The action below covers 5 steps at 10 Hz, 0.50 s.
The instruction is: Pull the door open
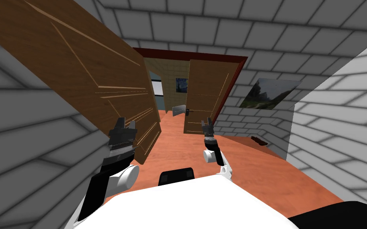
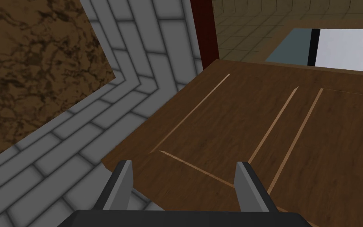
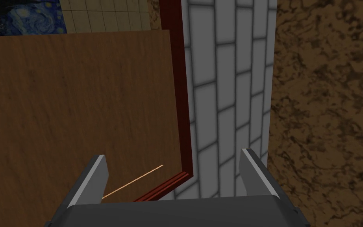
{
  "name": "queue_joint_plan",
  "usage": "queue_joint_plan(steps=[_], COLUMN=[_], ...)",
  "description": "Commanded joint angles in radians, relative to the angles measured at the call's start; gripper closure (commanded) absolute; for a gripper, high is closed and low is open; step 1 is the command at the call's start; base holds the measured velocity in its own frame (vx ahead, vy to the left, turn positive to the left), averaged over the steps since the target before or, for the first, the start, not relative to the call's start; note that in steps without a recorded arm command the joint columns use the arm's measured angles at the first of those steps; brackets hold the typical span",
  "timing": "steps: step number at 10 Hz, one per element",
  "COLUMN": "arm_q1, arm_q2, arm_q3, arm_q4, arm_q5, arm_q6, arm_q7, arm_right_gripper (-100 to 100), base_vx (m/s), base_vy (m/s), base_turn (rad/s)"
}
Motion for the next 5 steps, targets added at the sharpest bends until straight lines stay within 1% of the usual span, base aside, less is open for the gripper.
queue_joint_plan(steps=[1, 2, 4, 5], arm_q1=[-0.03, -0.03, -0.064, -0.081], arm_q2=[-0.019, -0.019, -0.036, -0.045], arm_q3=[-0.01, -0.01, -0.014, -0.015], arm_q4=[0.05, 0.059, 0.133, 0.161], arm_q5=[-0.031, -0.031, -0.067, -0.085], arm_q6=[0.004, 0.004, 0.006, 0.006], arm_q7=[0.007, 0.007, 0.022, 0.029], arm_right_gripper=[-100, -100, -100, -100], base_vx=[0.084, 0.058, 0.062, 0.086], base_vy=[-0.004, -0.003, 0.004, -0.015], base_turn=[0.105, 0.029, 0.072, 0.089])
